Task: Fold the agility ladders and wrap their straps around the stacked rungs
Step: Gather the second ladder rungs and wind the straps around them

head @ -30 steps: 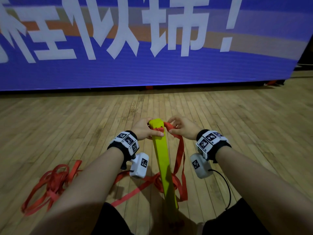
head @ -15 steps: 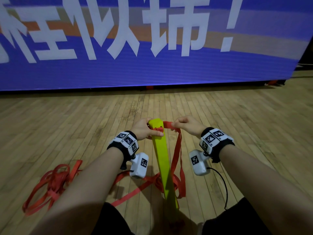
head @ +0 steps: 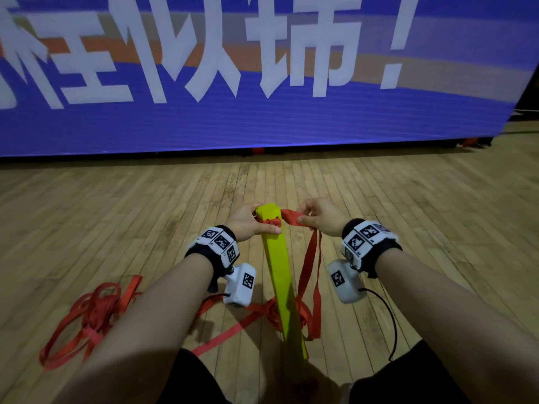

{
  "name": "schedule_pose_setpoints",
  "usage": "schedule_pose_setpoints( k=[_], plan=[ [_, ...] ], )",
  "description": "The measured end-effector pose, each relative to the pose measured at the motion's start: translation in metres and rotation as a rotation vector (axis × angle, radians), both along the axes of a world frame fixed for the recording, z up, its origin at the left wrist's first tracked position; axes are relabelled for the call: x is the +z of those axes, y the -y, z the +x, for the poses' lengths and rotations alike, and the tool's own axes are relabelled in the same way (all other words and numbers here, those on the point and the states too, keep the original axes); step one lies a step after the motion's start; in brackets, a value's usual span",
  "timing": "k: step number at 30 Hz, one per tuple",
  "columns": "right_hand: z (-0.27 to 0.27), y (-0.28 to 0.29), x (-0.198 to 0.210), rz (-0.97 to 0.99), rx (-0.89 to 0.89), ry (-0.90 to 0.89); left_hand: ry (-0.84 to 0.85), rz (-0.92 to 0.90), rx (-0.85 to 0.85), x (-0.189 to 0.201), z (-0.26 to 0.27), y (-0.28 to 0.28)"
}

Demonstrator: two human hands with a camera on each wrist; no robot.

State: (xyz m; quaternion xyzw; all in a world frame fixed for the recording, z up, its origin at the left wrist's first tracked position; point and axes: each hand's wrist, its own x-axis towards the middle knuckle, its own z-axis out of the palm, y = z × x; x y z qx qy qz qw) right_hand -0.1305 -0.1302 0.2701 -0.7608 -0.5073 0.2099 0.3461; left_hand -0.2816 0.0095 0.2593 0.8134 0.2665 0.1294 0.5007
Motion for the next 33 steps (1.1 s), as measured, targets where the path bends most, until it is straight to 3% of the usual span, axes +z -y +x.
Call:
schedule_pose_setpoints(
  k=[12,19,27,33],
  plan=[
    [-0.028,-0.007,-0.016,0.082,-0.008,-0.111,0.107,0.003,0.164,-0.019,-0.005,0.009],
    [-0.034,-0.009,-0.020,0.134,-0.082,-0.044,0.112,-0.276,0.010,-0.020,-0.009,0.013],
    [-0.021,-0.008,-0.023,0.123,-0.073,-0.062,0.083,-0.275,0.065,-0.033,-0.005,0.010],
    [-0.008,-0.006,-0.021,0.090,-0.046,-0.120,0.185,-0.334,0.082,-0.040,0.001,0.015]
  ],
)
